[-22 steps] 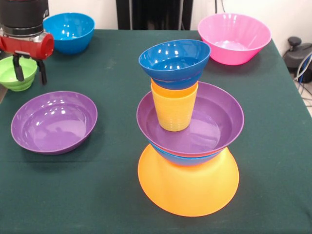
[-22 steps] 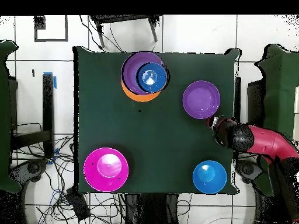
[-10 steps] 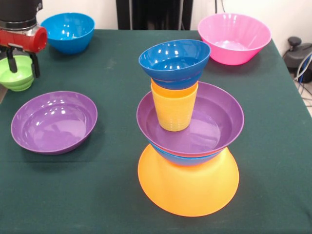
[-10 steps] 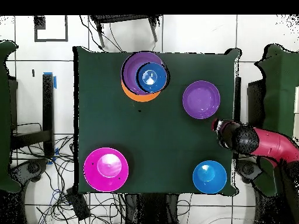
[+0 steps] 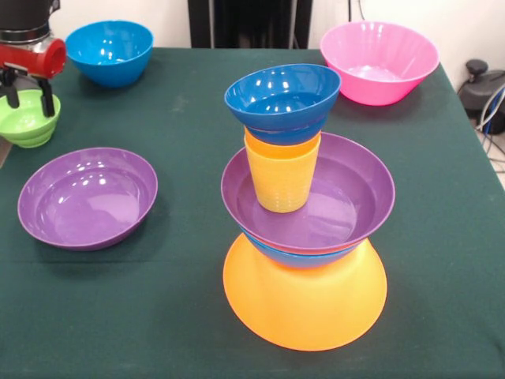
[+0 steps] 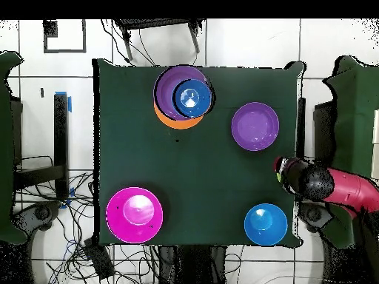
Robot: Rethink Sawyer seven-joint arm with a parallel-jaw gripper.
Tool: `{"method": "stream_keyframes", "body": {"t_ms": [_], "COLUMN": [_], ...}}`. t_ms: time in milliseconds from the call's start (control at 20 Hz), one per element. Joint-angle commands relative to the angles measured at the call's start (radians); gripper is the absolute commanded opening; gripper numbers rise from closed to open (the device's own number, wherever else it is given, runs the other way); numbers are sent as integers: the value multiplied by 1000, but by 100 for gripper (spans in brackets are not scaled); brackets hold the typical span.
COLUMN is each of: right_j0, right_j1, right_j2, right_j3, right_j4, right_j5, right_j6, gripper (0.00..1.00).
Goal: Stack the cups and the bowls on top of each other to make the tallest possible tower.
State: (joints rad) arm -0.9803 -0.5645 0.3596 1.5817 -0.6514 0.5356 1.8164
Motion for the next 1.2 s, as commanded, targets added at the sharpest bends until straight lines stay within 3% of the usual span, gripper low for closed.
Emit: {"method": "stream_keyframes", "body": {"t_ms": [50,600,1200], "right_j0": [-38,-132,-74], "right_j1": [93,158,120], "right_j2": [-13,59,52], "right_j3": [21,36,68], "right_j4": [-67,-73,-66], "right_j5": [75,45,35], "right_j6": [-165,-234,-152], "gripper": [100,100,100]}}
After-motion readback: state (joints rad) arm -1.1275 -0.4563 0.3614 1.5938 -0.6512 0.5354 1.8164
